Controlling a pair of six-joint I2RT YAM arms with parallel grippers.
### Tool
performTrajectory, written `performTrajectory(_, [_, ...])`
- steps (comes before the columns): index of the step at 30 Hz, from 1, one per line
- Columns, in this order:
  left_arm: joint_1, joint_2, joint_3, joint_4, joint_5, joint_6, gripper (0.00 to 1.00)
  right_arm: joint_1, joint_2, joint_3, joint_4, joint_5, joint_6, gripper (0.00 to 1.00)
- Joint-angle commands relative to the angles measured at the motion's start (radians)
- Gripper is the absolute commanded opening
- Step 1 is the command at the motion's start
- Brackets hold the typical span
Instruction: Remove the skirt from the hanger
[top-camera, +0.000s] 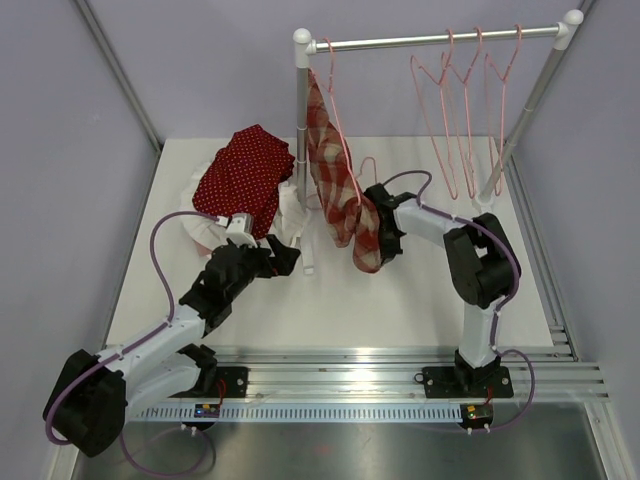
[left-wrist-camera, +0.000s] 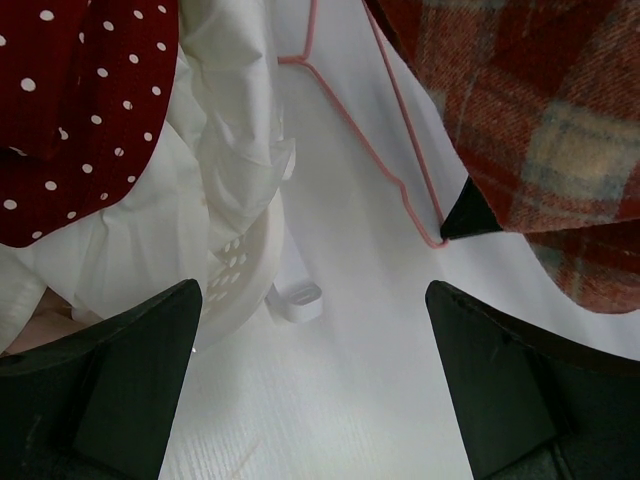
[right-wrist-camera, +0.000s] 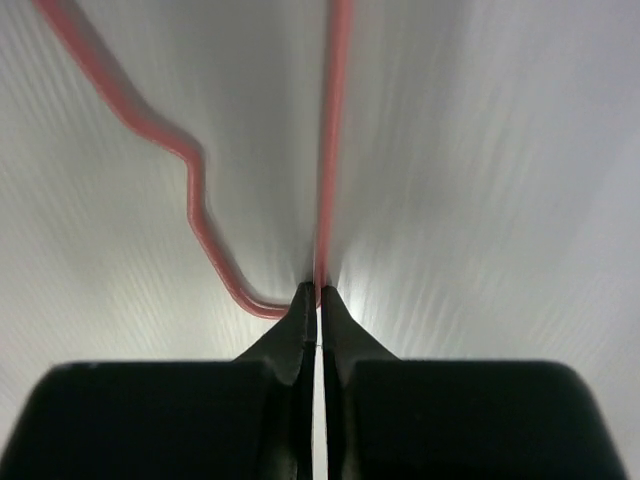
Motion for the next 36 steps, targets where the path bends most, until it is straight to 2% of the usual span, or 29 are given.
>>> performTrajectory(1, [-0.02,-0.021,0.046,-0.004,0.032,0.015,0.99,0.107,-0.085,-0.082,-0.136,-0.032,0.043,0.0])
performTrajectory(5, [-0.124,-0.097,0.043,-0.07,-0.028,-0.008,0.99,0.207,-0.364,-0.092,-0.28,0.024,0.104,0.0])
performTrajectory(8, [-0.221,-0.17,0.038,-0.087,-0.057,-0.06,0.99,0.233,-0.543,-0.111,-0.379,0.07,0.161,0.0])
performTrajectory(11, [-0.326,-0.173,0.057,-0.079,-0.068,-0.097,0.99,0.238,-0.699,-0.096,-0.458,0.104,0.202,0.0])
performTrajectory(15, [-0.523,-0.078,0.067,-0.003,-0.13,-0.135,0.99,0.238,-0.802,-0.028,-0.532,0.116,0.219,0.0])
performTrajectory(17, [-0.613,0.017,0.06,0.128,-0.167,-0.149,0.99,0.238,-0.825,-0.026,-0.539,0.096,0.213,0.0])
performTrajectory(18, [-0.633,0.065,0.076,0.158,-0.18,-0.148,0.99,0.238,-0.83,-0.029,-0.539,0.099,0.214,0.05])
performTrajectory(19, [-0.65,0.165,0.104,0.166,-0.193,-0.126,0.99,0.238,-0.842,-0.033,-0.536,0.098,0.216,0.17])
performTrajectory(20, [-0.659,0.236,0.156,0.151,-0.209,-0.111,0.99,0.238,-0.848,-0.031,-0.535,0.102,0.219,0.3])
performTrajectory(21, [-0.664,0.299,0.279,0.061,-0.242,-0.091,0.99,0.238,-0.856,-0.025,-0.533,0.107,0.224,0.53])
performTrajectory(22, [-0.663,0.362,0.364,0.001,-0.265,-0.044,0.99,0.238,-0.872,-0.011,-0.535,0.116,0.228,0.61])
performTrajectory(23, [-0.664,0.492,0.436,-0.103,-0.291,-0.013,0.99,0.238,-0.88,-0.002,-0.538,0.118,0.228,0.63])
performTrajectory(24, [-0.664,0.543,0.566,-0.14,-0.299,0.046,0.99,0.238,-0.886,0.021,-0.547,0.121,0.228,0.64])
performTrajectory(27, [-0.663,0.712,0.746,-0.223,-0.316,0.113,0.99,0.238,-0.911,0.065,-0.594,0.142,0.222,0.64])
performTrajectory(31, [-0.632,0.875,0.889,-0.303,-0.33,0.145,0.99,0.238,-0.964,0.11,-0.647,0.16,0.224,0.63])
performTrajectory(36, [-0.578,1.001,0.925,-0.34,-0.246,0.078,0.99,0.238,-1.001,0.19,-0.707,0.17,0.227,0.62])
